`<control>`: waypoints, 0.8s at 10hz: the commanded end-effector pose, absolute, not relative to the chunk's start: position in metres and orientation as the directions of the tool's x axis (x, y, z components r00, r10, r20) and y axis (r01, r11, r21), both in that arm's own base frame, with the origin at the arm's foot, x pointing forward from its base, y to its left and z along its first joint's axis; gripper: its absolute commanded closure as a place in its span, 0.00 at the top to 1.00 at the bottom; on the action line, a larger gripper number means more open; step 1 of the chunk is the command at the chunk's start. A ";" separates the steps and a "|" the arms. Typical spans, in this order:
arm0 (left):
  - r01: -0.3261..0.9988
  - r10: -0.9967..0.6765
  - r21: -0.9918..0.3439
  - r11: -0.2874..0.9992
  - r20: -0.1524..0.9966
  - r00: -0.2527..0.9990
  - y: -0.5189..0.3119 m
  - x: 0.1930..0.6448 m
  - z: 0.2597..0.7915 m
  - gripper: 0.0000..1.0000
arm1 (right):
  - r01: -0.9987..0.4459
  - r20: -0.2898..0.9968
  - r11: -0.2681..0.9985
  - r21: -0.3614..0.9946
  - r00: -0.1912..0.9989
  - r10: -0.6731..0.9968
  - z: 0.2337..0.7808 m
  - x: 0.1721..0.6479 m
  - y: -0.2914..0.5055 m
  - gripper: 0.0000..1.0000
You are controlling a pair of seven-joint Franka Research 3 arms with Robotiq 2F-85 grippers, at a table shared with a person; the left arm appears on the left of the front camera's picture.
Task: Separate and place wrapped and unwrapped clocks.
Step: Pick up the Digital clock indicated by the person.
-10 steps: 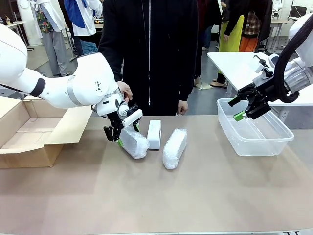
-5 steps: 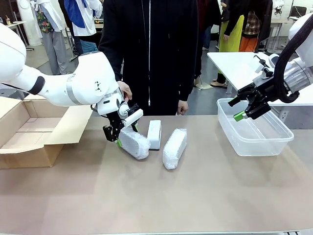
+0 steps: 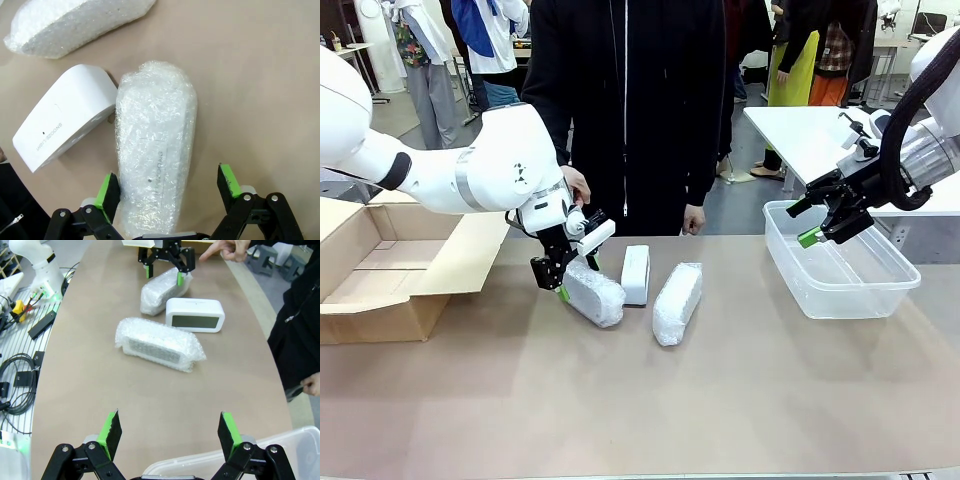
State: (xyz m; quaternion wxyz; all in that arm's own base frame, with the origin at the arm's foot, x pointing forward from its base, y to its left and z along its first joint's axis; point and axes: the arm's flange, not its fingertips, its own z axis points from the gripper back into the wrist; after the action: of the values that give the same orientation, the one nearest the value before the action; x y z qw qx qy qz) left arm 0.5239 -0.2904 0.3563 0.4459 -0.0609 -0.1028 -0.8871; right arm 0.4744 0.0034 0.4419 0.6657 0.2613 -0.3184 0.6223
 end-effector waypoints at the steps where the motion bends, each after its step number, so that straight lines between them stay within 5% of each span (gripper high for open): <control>1: 0.801 -0.780 0.067 -0.596 0.188 -0.596 -0.289 0.525 0.349 1.00 | -0.994 0.768 0.091 -0.054 0.017 0.640 0.440 0.476 0.004 1.00; 3: 0.797 -0.777 0.057 -0.601 0.191 -0.600 -0.289 0.525 0.348 1.00 | -0.994 0.768 0.091 -0.054 0.017 0.640 0.440 0.476 0.004 1.00; 8: 0.783 -0.762 0.095 -0.614 0.187 -0.620 -0.290 0.528 0.347 0.52 | -0.994 0.768 0.091 -0.054 0.017 0.640 0.440 0.476 0.004 1.00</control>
State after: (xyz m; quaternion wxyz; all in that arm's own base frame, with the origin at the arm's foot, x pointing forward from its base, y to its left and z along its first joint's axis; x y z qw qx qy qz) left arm 0.5251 -0.2913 0.3540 0.4377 -0.0661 -0.0915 -0.8920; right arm 0.4744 0.0034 0.4419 0.6657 0.2613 -0.3184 0.6223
